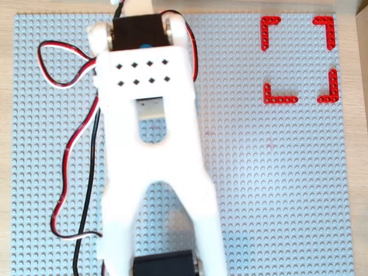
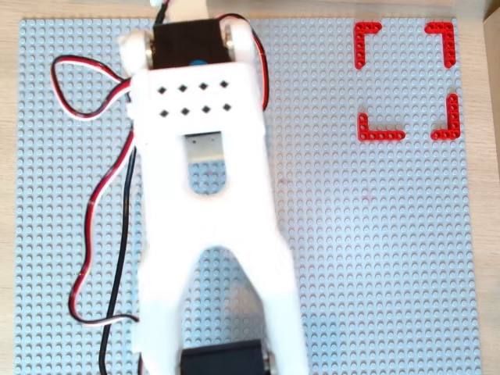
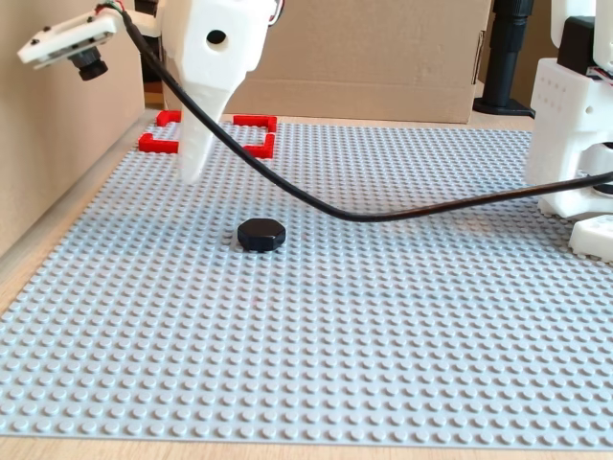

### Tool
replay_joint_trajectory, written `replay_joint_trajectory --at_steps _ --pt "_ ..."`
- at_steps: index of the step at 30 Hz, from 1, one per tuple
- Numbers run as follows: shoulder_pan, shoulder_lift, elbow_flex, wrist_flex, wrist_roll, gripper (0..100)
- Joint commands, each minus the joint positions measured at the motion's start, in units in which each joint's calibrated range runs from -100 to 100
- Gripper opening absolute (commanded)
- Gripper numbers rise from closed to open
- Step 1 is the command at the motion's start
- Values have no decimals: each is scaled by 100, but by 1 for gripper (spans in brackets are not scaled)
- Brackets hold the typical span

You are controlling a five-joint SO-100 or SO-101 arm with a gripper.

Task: Grab the Lego and store it in red box

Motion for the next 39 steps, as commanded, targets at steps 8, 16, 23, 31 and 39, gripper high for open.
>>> replay_joint_trajectory --at_steps 8,16,23,31,39 --pt "-42 -319 649 2 -271 14" --pt "-243 -319 613 178 -474 14" --pt "-600 -802 603 266 -646 14" --pt "-533 -1684 976 485 -605 14" --pt "-243 -1684 2067 -313 -599 14"
